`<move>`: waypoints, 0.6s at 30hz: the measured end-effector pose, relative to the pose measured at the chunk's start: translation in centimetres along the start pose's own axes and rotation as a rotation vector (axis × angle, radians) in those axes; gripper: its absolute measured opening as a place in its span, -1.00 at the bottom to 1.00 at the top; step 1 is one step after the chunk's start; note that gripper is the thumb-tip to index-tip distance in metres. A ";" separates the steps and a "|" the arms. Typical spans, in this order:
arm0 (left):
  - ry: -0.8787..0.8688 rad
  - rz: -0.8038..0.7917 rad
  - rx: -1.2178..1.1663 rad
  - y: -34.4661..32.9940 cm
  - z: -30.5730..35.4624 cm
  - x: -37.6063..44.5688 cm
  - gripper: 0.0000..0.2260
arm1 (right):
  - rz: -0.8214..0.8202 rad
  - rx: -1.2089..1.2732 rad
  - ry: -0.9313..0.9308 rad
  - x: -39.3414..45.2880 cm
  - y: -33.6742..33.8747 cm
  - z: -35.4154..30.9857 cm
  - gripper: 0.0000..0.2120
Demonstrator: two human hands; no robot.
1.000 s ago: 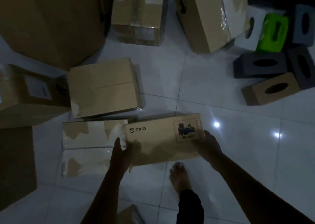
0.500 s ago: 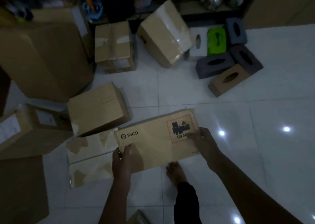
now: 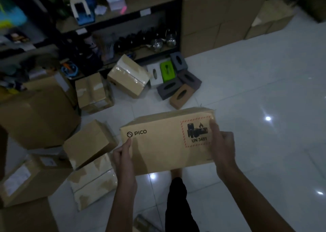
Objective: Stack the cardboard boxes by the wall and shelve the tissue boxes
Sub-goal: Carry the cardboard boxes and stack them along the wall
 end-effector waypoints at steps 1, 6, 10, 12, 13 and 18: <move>0.000 -0.010 -0.012 -0.7 1.0 -1.1 -0.57 | 0.002 0.026 -0.043 0.4 1.1 -1.8 -0.25; -0.017 -0.105 -0.010 -5.9 7.6 -6.9 -0.68 | 0.018 -0.012 -0.024 4.1 4.3 -10.6 -0.25; -0.122 -0.170 0.076 -11.3 13.6 -9.9 -0.69 | 0.060 0.052 -0.053 7.5 6.2 -14.5 -0.30; -0.204 -0.212 0.157 -13.9 15.9 -10.4 -0.69 | 0.102 0.071 -0.038 9.0 7.3 -15.7 -0.45; -0.246 -0.246 0.208 -15.5 17.0 -11.0 -0.67 | 0.133 0.100 -0.035 9.8 8.0 -16.1 -0.56; -0.353 -0.396 0.396 -24.6 20.1 -12.9 -0.72 | 0.280 0.255 -0.082 15.1 12.2 -17.4 -0.62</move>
Point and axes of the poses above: each hand's wrist, its own x-axis towards the middle knuckle, its own y-axis out of the back of the hand, z = x × y, the point moved 1 cm from there along x, towards the middle knuckle, and after that the axes turned 14 degrees about y, right-handed, at the moved point
